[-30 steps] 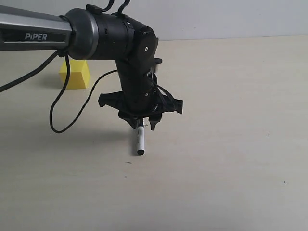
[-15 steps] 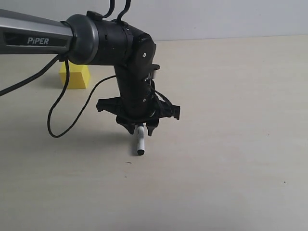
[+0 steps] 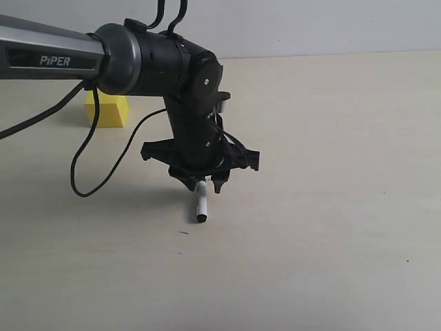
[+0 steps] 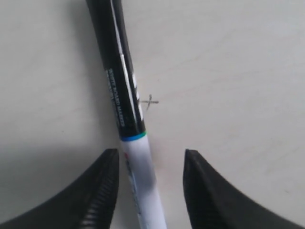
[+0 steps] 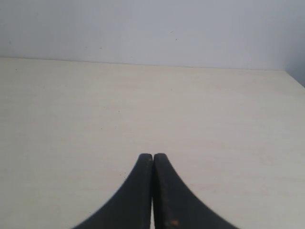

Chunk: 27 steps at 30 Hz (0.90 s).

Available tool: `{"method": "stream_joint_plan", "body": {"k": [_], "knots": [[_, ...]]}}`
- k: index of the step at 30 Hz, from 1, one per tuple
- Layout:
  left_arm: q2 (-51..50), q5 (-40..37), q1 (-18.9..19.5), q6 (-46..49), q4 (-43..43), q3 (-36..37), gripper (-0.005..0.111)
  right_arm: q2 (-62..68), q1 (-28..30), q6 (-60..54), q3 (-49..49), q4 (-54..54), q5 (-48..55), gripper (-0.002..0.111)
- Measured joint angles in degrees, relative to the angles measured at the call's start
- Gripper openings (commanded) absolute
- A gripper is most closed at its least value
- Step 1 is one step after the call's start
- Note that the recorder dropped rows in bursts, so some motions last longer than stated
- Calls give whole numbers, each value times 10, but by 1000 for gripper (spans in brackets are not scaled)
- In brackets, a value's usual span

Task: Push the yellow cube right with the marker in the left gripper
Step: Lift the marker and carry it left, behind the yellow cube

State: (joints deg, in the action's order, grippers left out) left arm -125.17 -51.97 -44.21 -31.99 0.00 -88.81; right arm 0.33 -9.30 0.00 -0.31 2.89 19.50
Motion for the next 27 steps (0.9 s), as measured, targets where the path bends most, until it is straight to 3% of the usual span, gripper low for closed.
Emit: {"method": "stream_joint_plan", "body": {"k": [9,11,14,15,22,27], "knots": [[-20,2,0,2,0,0,39,0,0,0,0,0,0,0],[-20,2,0,2,0,0,29,0,0,0,0,0,0,0],[-20,3,0,2,0,0,3,0,0,0,0,0,0,0],[-20,3,0,3,0,0,0,0,0,0,0,0,0,0],[-3,-17,1,5,11,0,0,0,0,0,0,0,0,0],[62,-89,6,-2,90,11,0,0,0,0,0,0,0,0]]}}
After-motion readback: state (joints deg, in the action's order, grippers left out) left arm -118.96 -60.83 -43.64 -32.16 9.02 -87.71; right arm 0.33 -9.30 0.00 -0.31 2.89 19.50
